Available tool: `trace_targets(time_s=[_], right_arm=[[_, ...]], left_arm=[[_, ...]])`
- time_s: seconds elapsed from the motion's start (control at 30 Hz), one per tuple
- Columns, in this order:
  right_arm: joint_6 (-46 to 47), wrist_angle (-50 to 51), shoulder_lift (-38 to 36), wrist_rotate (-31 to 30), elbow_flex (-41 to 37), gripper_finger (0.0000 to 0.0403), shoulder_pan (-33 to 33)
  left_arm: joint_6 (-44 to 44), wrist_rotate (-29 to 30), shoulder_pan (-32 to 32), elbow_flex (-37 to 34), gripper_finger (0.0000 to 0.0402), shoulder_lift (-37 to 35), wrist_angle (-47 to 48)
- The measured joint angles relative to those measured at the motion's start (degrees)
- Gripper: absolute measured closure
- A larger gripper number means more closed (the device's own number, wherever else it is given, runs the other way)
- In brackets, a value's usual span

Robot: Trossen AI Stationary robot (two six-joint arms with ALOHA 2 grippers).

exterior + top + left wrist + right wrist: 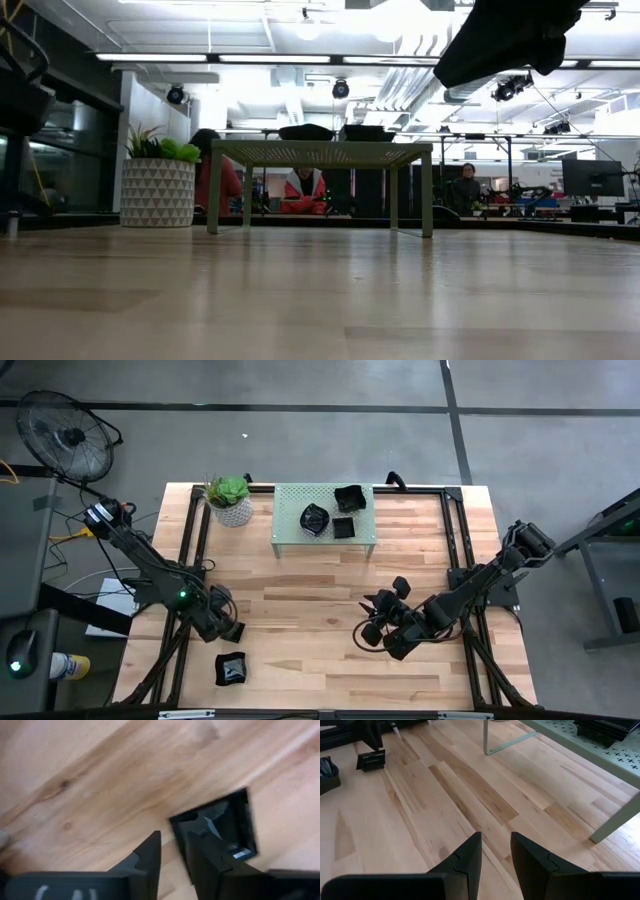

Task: Pick & Place Mini shaped plates
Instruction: Stack the square plate on top of the square plate on the shelf

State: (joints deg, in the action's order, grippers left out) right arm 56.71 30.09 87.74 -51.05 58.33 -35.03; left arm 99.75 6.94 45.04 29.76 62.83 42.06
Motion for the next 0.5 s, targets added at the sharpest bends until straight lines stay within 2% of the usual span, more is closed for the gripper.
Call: trace_targets(time_s=[0.27,0.5], right_arm=[[0.00,-0.35,0.00,-0.02,0.00,0.0304,0.00],[-0.12,-1.39,0.00,0.22,0.00,0.0304,0.00]], left_arm=[[-0.30,-0.20,0.00,0.68,0.0228,0.02,-0.42],[2.57,-0.28,0.00,0.66,0.0218,0.02,-0.48]])
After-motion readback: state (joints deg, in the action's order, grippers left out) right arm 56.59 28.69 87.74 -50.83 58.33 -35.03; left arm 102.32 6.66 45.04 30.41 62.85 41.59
